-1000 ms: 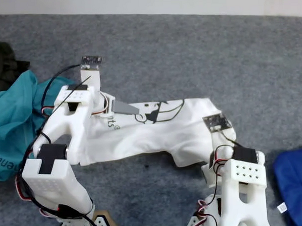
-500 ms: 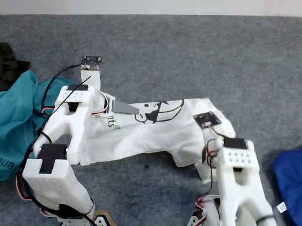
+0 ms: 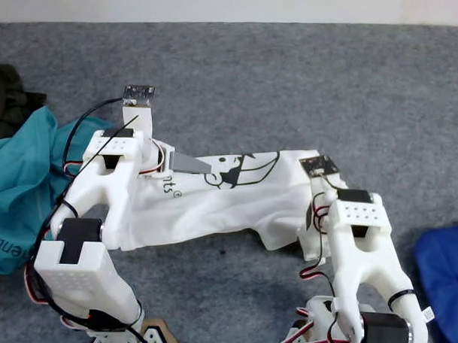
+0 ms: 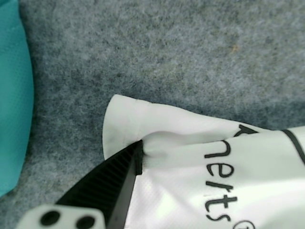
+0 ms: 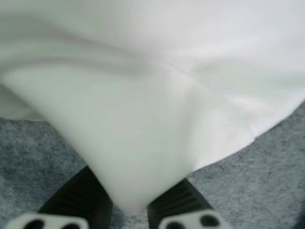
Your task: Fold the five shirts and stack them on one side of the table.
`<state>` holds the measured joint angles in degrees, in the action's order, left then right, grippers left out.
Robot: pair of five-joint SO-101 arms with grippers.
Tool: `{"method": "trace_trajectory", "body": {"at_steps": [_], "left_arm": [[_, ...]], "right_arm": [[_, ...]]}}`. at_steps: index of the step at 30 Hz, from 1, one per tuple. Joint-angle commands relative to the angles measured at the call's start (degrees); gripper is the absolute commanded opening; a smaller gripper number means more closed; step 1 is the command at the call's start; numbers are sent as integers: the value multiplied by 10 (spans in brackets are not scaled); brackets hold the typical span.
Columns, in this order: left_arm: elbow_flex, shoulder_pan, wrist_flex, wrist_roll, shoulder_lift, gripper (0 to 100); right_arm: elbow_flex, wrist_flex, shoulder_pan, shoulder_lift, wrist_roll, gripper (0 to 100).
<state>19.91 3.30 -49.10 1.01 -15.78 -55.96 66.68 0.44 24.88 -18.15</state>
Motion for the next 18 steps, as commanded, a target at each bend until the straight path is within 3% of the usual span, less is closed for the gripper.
{"method": "trace_trajectory", "body": {"at_steps": [1, 13, 18], "left_arm": [[0, -10, 16, -1, 13, 601], [-1, -7, 17, -2, 13, 601], [0, -7, 17, -2, 14, 601]], "right_arm": [[86, 66, 0, 0, 3, 7], [378, 296, 0, -15, 6, 7], [491, 338, 0, -131, 19, 7]]}}
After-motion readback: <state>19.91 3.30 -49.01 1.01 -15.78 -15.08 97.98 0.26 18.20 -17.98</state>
